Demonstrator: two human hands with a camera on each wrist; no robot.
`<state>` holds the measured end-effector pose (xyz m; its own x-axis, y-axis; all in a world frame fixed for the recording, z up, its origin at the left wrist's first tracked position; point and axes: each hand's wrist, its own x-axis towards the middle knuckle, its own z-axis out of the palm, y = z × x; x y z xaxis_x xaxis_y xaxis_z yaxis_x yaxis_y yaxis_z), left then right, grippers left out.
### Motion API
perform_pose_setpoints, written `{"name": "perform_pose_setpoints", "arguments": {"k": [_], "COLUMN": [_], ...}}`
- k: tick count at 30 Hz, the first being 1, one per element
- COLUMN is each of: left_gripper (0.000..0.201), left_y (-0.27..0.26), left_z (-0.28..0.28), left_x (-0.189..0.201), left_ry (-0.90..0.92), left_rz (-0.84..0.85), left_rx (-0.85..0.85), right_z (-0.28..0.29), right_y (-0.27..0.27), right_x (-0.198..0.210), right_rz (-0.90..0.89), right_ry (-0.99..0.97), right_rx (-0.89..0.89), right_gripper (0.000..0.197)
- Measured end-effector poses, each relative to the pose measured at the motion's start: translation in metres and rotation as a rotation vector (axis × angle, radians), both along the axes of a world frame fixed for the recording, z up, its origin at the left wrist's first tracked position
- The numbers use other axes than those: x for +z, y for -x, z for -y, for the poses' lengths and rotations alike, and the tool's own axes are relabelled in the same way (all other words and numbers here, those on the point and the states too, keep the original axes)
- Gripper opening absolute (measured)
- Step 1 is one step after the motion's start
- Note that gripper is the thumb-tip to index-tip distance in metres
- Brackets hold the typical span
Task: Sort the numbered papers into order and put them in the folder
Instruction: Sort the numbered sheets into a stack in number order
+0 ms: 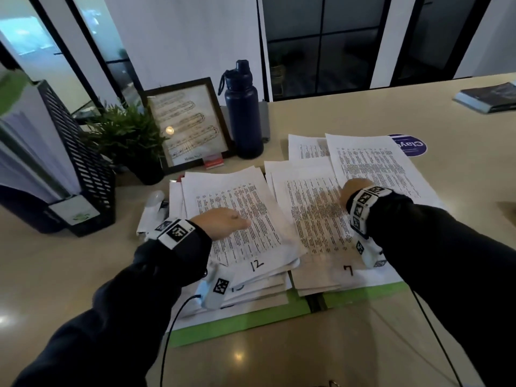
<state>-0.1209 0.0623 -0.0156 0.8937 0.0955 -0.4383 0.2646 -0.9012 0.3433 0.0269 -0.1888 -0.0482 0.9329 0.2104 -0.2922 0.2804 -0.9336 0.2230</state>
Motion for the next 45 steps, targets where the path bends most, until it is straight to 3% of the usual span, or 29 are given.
{"name": "perform_pose_setpoints", "arguments": {"k": [3,6,10,12,14,17,19,22,24,27,29,31,33,36,39,45], "left_gripper": [0.052,0.055,0.059,0.056,0.055,0.044,0.041,0.044,0.054,0.102,0.116,0.103,0.082,0.060,0.059,0.078], "left_y": [0.003,0.001,-0.011,-0.019,-0.023,-0.025,-0.024,-0.022,-0.025,-0.036,-0.042,-0.045,-0.047,-0.043,-0.042,-0.035], "left_z": [-0.017,-0.021,-0.016,-0.018,-0.025,-0.048,-0.063,-0.072,-0.080,-0.086,-0.077,-0.055,-0.025,0.032,0.084,0.145], "left_x": [-0.013,-0.009,0.006,0.008,0.001,-0.022,-0.033,-0.037,-0.037,-0.030,-0.014,0.009,0.029,0.040,0.024,-0.029], "left_ry": [0.050,0.303,0.695,0.780,0.668,0.269,0.005,-0.218,-0.294,-0.342,-0.397,-0.346,-0.178,0.045,0.124,0.027], "left_rz": [-0.033,0.129,0.269,0.300,0.297,0.178,0.102,-0.025,-0.034,0.058,0.195,0.292,0.333,0.233,0.096,-0.059], "left_rx": [0.054,0.270,0.522,0.538,0.433,0.287,0.243,0.145,0.127,0.245,0.281,0.221,0.099,-0.102,-0.251,-0.516], "right_z": [-0.003,-0.040,-0.101,-0.124,-0.137,-0.139,-0.127,-0.095,-0.061,-0.002,0.035,0.060,0.074,0.085,0.087,0.082], "right_y": [0.005,0.037,0.103,0.128,0.143,0.154,0.148,0.120,0.094,0.056,0.039,0.033,0.035,0.039,0.046,0.059], "right_x": [0.007,0.021,0.032,0.023,0.009,0.000,0.003,0.013,0.022,0.027,0.022,0.013,0.004,-0.006,-0.009,0.002], "right_rz": [0.097,0.174,0.033,-0.130,-0.290,-0.485,-0.582,-0.497,-0.359,-0.221,-0.230,-0.254,-0.276,-0.295,-0.319,-0.400], "right_ry": [-0.224,-0.556,-0.644,-0.667,-0.654,-0.642,-0.780,-0.934,-1.036,-0.891,-0.757,-0.716,-0.741,-0.794,-0.866,-0.939], "right_rx": [-0.037,0.053,0.326,0.414,0.465,0.478,0.430,0.263,0.019,-0.234,-0.341,-0.436,-0.504,-0.566,-0.616,-0.496], "right_gripper": [0.022,0.023,0.024,0.018,0.010,0.029,0.037,0.038,0.034,0.032,0.037,0.031,0.017,0.018,0.018,0.012]}}
